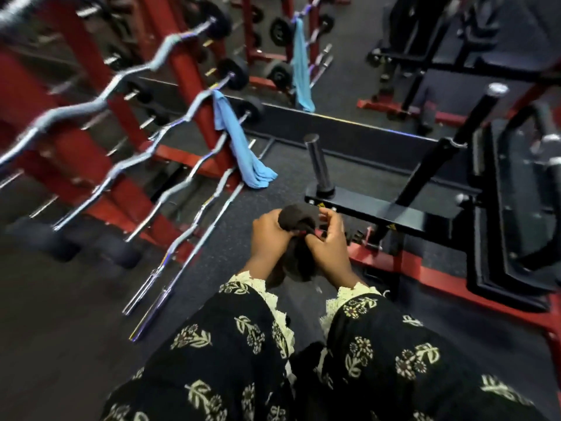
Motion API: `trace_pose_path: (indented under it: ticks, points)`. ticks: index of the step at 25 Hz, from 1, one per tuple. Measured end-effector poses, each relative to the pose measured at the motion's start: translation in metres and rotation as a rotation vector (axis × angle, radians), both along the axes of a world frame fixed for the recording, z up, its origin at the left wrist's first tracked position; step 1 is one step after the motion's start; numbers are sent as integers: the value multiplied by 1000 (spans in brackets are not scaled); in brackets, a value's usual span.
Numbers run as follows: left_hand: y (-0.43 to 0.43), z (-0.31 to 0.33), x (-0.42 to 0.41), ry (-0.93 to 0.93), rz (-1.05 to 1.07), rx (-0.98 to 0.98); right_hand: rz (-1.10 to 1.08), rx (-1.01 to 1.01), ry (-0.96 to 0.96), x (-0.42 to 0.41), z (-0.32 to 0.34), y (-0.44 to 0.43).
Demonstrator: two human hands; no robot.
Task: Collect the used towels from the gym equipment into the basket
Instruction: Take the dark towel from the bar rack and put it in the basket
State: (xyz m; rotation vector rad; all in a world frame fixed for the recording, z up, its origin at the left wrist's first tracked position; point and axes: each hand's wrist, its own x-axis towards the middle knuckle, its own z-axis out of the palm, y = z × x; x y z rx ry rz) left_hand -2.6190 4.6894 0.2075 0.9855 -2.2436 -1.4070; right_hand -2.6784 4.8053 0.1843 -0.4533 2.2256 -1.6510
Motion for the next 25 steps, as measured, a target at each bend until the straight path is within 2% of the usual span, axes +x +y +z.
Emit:
trace_pose_path:
  ticks: [2, 4, 7, 11, 12, 13, 14, 15, 17, 18, 19, 22, 23, 25]
  points:
    - [-1, 19, 39, 113, 168, 26, 169, 96, -91, 22, 1, -3]
    - [-10, 39, 85, 220, 246, 44, 297, 189, -105, 49, 2, -11]
    - [-28, 65, 176, 388, 369, 82, 567, 116, -79, 104, 17, -48]
    - [-40, 64, 294, 672, 929, 309, 680, 76, 77, 202, 46, -106]
    - [-42, 62, 318, 669, 1065, 298, 701, 87, 138, 224, 51, -118]
    - [-40, 60, 350, 589, 1201, 219, 738, 95, 188, 252, 56, -130]
    - [-37, 58, 382, 443, 1313, 53, 771, 100, 217, 281, 61, -141]
    - [-33, 56, 415, 266, 1357, -202, 801, 105, 235, 310, 67, -150]
    - [-25, 52, 476, -65, 1199, -710, 865, 113, 277, 368, 74, -167]
    - [-24, 48, 503, -141, 1069, -800, 893, 105, 294, 398, 78, -175]
    - [-24, 47, 524, -157, 966, -739, 918, 87, 292, 425, 83, -182]
    - [-34, 47, 591, -8, 880, -256, 1053, -25, 199, 513, 96, -201]
    - [-42, 49, 616, 25, 933, -211, 1103, -56, 162, 544, 102, -208]
    - [-64, 56, 674, 53, 1095, -264, 1177, -131, 11, 604, 112, -224]
